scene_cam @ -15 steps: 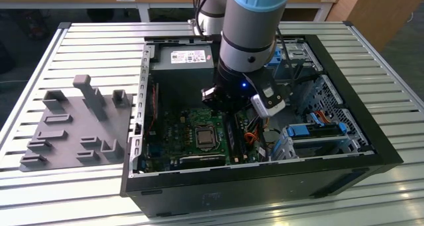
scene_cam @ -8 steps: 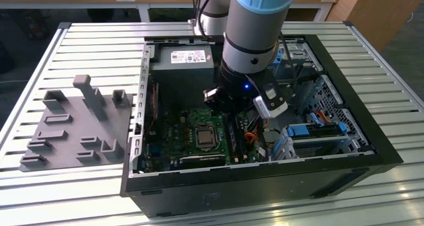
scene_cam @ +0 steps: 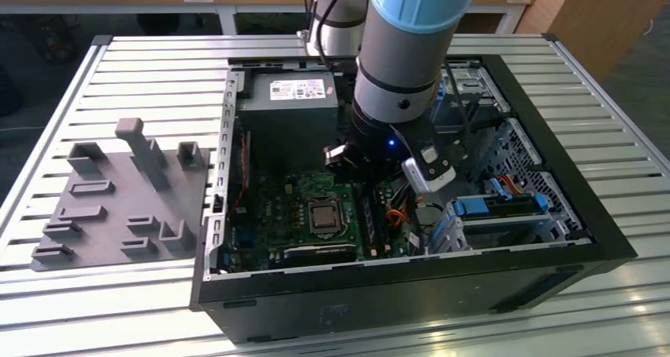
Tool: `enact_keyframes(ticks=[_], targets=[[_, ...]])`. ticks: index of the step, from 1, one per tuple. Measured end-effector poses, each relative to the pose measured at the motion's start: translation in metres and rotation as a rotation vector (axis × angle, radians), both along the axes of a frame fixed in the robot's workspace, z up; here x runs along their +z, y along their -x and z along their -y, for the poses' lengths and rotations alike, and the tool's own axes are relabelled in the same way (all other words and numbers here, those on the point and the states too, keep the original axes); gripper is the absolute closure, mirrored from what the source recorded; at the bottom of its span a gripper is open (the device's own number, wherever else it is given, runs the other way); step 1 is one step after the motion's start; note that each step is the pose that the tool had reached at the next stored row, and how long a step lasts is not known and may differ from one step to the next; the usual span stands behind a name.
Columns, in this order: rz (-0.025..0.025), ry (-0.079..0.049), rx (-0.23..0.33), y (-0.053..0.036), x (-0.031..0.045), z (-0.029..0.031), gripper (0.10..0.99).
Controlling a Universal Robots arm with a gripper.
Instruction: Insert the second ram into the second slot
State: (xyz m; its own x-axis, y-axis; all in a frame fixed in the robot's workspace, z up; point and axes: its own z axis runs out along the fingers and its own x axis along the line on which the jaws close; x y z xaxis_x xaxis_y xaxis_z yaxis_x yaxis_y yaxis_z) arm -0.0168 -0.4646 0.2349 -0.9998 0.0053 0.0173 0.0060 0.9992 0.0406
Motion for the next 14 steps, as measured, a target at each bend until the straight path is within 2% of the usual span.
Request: enact_keyframes(ticks=[14], targets=[[-0.0001,0.0,0.003,-0.0012,-0.0093,0.0001,0.949]])
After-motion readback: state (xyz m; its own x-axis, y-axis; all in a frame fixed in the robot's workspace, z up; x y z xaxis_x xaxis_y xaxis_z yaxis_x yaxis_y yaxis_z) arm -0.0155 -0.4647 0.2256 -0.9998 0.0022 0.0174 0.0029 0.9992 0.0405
